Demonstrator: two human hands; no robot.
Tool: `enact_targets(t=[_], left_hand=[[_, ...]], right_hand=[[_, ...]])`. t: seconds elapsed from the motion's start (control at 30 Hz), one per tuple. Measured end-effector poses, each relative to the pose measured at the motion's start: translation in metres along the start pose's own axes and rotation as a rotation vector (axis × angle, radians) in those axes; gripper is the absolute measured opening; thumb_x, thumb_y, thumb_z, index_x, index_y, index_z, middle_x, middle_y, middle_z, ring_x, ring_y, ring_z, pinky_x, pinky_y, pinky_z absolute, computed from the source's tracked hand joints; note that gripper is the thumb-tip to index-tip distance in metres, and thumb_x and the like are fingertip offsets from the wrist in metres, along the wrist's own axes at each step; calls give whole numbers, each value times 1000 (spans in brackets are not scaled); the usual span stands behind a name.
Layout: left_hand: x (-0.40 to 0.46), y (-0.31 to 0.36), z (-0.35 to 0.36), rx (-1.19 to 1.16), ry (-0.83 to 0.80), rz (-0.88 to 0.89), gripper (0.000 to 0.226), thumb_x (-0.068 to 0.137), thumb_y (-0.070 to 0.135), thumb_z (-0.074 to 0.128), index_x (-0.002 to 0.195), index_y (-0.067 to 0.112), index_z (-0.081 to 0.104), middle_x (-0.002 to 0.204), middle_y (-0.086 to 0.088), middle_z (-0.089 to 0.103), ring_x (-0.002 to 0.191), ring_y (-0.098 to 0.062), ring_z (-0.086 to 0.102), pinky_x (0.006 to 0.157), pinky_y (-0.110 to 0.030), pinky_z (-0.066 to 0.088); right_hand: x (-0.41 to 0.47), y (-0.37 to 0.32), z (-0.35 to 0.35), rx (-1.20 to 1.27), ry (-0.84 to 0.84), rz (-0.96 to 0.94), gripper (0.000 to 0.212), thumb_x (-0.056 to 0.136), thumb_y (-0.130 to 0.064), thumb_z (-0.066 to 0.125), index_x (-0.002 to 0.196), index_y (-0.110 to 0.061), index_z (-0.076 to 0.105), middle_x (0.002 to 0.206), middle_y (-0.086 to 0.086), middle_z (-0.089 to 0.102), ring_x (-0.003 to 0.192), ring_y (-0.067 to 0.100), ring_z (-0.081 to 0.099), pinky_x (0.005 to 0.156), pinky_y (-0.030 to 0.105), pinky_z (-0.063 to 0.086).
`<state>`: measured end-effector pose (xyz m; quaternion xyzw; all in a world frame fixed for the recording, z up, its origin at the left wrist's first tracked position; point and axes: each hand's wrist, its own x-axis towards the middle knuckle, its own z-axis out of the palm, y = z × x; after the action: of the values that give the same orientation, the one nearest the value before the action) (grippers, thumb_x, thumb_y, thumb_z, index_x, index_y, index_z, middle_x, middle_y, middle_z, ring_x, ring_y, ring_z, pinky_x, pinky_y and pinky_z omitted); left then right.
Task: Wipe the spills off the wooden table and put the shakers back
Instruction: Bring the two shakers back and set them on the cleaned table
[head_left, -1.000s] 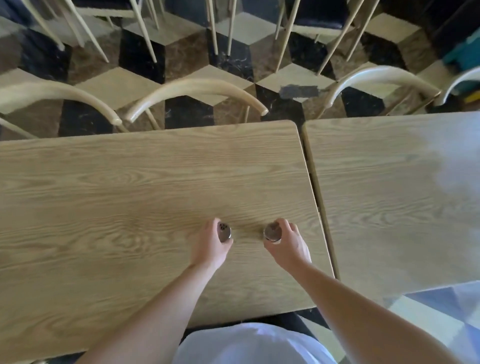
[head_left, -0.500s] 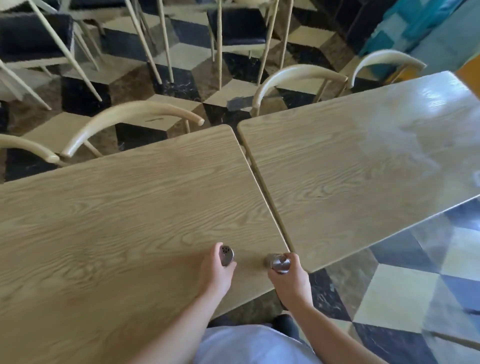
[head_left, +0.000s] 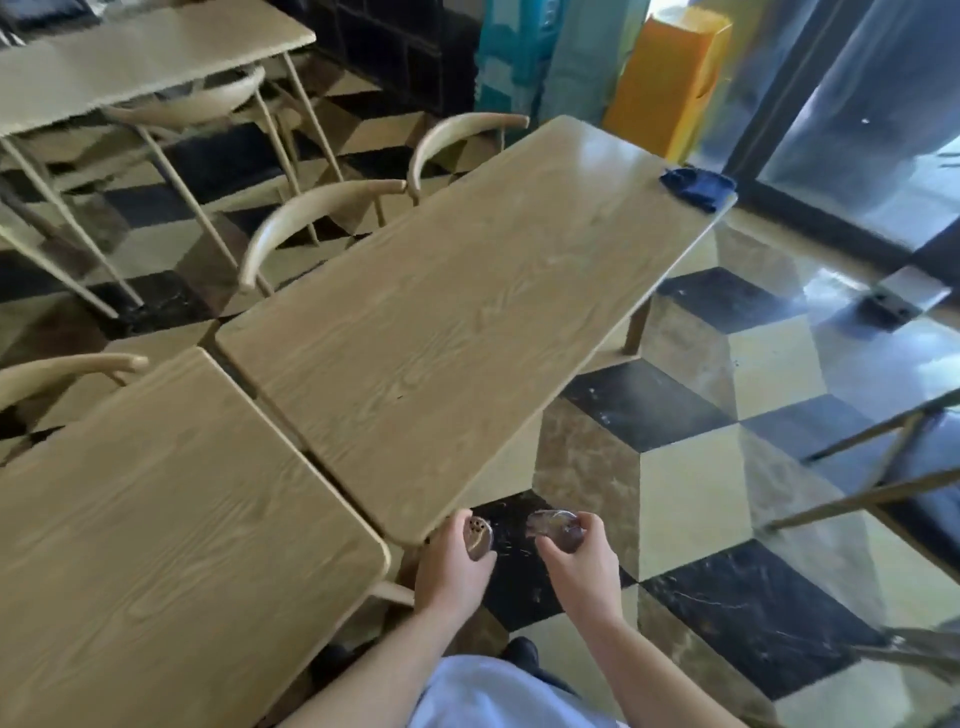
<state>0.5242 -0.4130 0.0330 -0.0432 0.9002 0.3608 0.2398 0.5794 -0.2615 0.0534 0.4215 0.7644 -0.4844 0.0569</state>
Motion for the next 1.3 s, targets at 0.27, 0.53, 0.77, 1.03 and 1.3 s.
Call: enact_targets(t=[0.27,0.53,0.77,1.03,1.3], left_hand=[[16,74,45,249,-107,183,47,86,38,68,128,34,47,124,7,63,111,-20,63,84,-30,50],[74,123,68,302,-121,194,47,87,36,66,130,30,47,127,6,57,110,-22,59,82,-30,45],[168,188,93,184,-134,161,38,82,38,70,116,33,53,117,7,62,100,-22,60,81,-33,48],[276,281,113,72,-115,165,40,81,41,72,115,33,52,113,6,63,98,-24,62,82,-35,51],[334,309,109,-18,40,52,43,79,37,74,116,25,56,112,2,63,99,-25,63,82,-36,51]], right_hand=[[34,40,-66,95,93,115,40,82,-35,69,116,-29,50,101,-9,68,91,15,66,83,39,58],[95,40,-97,129,105,180,37,81,-28,68,113,-28,50,95,-13,65,89,12,65,82,40,58],[186,5,-133,56,88,189,37,83,-26,70,113,-27,49,93,-14,62,84,8,62,67,27,51],[307,-75,-193,-61,96,194,30,83,-25,72,107,-27,54,99,-9,66,86,5,62,72,24,53],[385,-132,-196,-148,-13,79,35,81,-28,70,111,-30,53,98,-12,67,88,4,63,77,31,58]])
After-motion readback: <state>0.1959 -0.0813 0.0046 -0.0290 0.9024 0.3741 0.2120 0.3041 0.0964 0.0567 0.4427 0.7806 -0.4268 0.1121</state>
